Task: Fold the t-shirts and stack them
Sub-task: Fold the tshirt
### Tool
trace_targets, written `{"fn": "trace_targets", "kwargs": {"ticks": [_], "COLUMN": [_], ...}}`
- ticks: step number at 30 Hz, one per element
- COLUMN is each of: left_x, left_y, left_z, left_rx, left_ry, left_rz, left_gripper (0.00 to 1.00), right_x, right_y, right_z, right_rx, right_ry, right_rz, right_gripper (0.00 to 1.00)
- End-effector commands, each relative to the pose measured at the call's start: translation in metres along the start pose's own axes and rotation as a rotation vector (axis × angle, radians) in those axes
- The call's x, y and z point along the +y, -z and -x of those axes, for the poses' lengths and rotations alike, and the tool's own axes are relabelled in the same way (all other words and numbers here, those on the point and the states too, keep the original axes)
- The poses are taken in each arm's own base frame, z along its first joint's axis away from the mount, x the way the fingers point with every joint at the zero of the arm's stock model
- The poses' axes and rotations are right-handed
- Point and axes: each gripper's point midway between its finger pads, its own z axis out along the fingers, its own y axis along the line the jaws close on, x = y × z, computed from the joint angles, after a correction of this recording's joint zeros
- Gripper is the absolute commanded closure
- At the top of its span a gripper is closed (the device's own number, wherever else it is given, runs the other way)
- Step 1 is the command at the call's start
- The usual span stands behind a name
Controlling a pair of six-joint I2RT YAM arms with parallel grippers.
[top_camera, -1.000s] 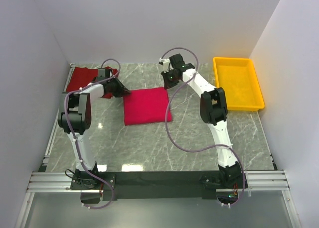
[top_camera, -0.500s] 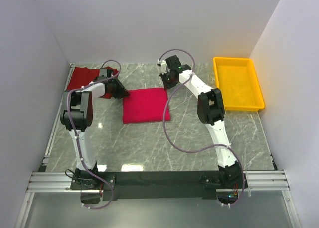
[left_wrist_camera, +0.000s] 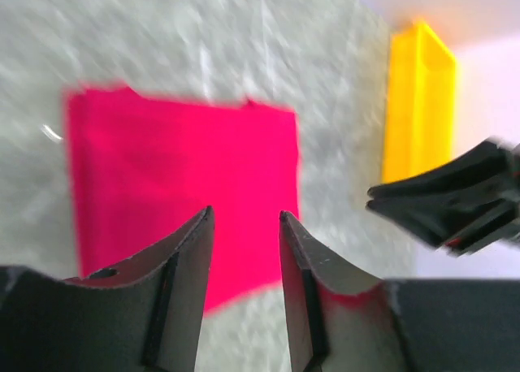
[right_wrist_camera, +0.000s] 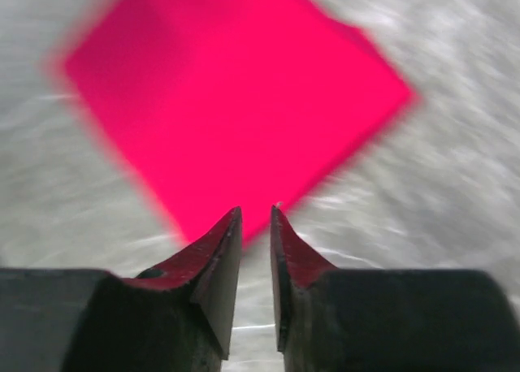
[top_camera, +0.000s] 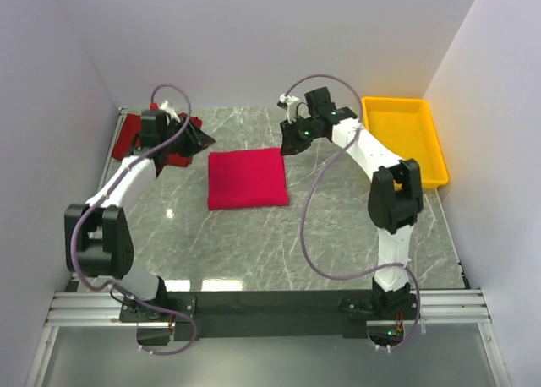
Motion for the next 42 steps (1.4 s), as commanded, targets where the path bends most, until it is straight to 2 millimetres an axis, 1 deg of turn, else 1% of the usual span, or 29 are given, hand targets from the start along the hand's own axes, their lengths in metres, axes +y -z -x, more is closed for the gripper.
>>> {"fn": "trace_targets", "kwargs": {"ticks": [1,2,3,4,5,6,8,9,10,12,13,14,15,18,19,25,28,30,31,33,34,35,36,37,38,39,40,41,42], "left_x": [-0.008,-0.004,-0.007,-0.007,-0.004,-0.005,-0.002,-0.006,-0.004,-0.004,-0.001,0.001,0.005,0.019,0.027,0.059,0.068,0.069,0.066,0.060,0.051,0.046,0.044,0.031,0.027,0.021,0.021,0.020,0.018], "left_y": [0.006,0.005,0.005,0.005,0.002,0.000,-0.004,-0.007,-0.010,-0.015,-0.018,-0.019,-0.022,-0.025,-0.024,-0.021,-0.021,-0.022,-0.023,-0.022,-0.025,-0.024,-0.020,-0.019,-0.015,-0.004,-0.001,0.004,0.016], "left_z": [-0.055,-0.073,-0.081,-0.090,-0.103,-0.109,-0.128,-0.127,-0.134,-0.141,-0.146,-0.149,-0.154,-0.166,-0.175,-0.203,-0.206,-0.203,-0.196,-0.185,-0.169,-0.160,-0.156,-0.130,-0.119,-0.110,-0.092,-0.084,-0.075], "left_rx": [0.153,0.184,0.200,0.218,0.239,0.253,0.302,0.294,0.318,0.336,0.355,0.365,0.380,0.405,0.425,0.471,0.467,0.457,0.443,0.423,0.386,0.366,0.368,0.293,0.265,0.244,0.181,0.151,0.115], "left_ry": [0.067,0.077,0.097,0.108,0.119,0.124,0.158,0.153,0.165,0.173,0.182,0.185,0.193,0.186,0.195,0.204,0.215,0.203,0.192,0.154,0.122,0.085,0.078,0.030,-0.009,-0.026,-0.066,-0.084,-0.100], "left_rz": [-0.124,-0.144,-0.170,-0.179,-0.185,-0.195,-0.211,-0.238,-0.247,-0.259,-0.254,-0.255,-0.244,-0.210,-0.185,-0.119,-0.110,-0.114,-0.120,-0.126,-0.133,-0.138,-0.113,-0.107,-0.095,-0.072,-0.025,-0.003,0.029], "left_gripper": [0.57,0.58,0.58,0.59,0.59,0.59,0.62,0.62,0.63,0.64,0.64,0.64,0.65,0.66,0.66,0.66,0.67,0.67,0.66,0.65,0.64,0.63,0.62,0.61,0.59,0.58,0.57,0.56,0.54], "right_x": [0.072,0.081,0.092,0.099,0.102,0.109,0.114,0.117,0.116,0.118,0.116,0.116,0.114,0.112,0.110,0.094,0.090,0.091,0.094,0.097,0.097,0.099,0.100,0.100,0.101,0.102,0.099,0.095,0.097], "right_y": [0.019,0.016,0.012,0.006,0.001,-0.003,-0.013,-0.015,-0.024,-0.031,-0.039,-0.041,-0.047,-0.055,-0.059,-0.069,-0.070,-0.066,-0.062,-0.054,-0.049,-0.043,-0.031,-0.024,-0.010,-0.004,0.004,0.007,0.020], "right_z": [-0.002,-0.011,-0.018,-0.031,-0.033,-0.040,-0.047,-0.046,-0.052,-0.053,-0.061,-0.062,-0.070,-0.083,-0.090,-0.110,-0.112,-0.110,-0.110,-0.099,-0.095,-0.091,-0.077,-0.071,-0.060,-0.056,-0.052,-0.052,-0.044], "right_rx": [-0.048,-0.020,-0.001,0.029,0.027,0.048,0.072,0.078,0.100,0.113,0.136,0.139,0.161,0.189,0.205,0.236,0.241,0.239,0.248,0.222,0.212,0.210,0.177,0.163,0.138,0.126,0.113,0.115,0.089], "right_ry": [-0.001,-0.031,-0.049,-0.081,-0.083,-0.106,-0.150,-0.169,-0.192,-0.209,-0.231,-0.240,-0.265,-0.282,-0.296,-0.368,-0.382,-0.366,-0.371,-0.315,-0.298,-0.274,-0.235,-0.216,-0.175,-0.157,-0.143,-0.130,-0.101], "right_rz": [0.347,0.393,0.437,0.474,0.480,0.499,0.545,0.563,0.576,0.595,0.601,0.611,0.614,0.614,0.613,0.617,0.646,0.663,0.676,0.692,0.692,0.690,0.681,0.673,0.647,0.635,0.614,0.573,0.552], "right_gripper": [0.73,0.77,0.79,0.80,0.81,0.81,0.82,0.83,0.83,0.84,0.84,0.85,0.85,0.85,0.85,0.86,0.86,0.86,0.86,0.86,0.85,0.85,0.85,0.85,0.84,0.83,0.82,0.82,0.81]}}
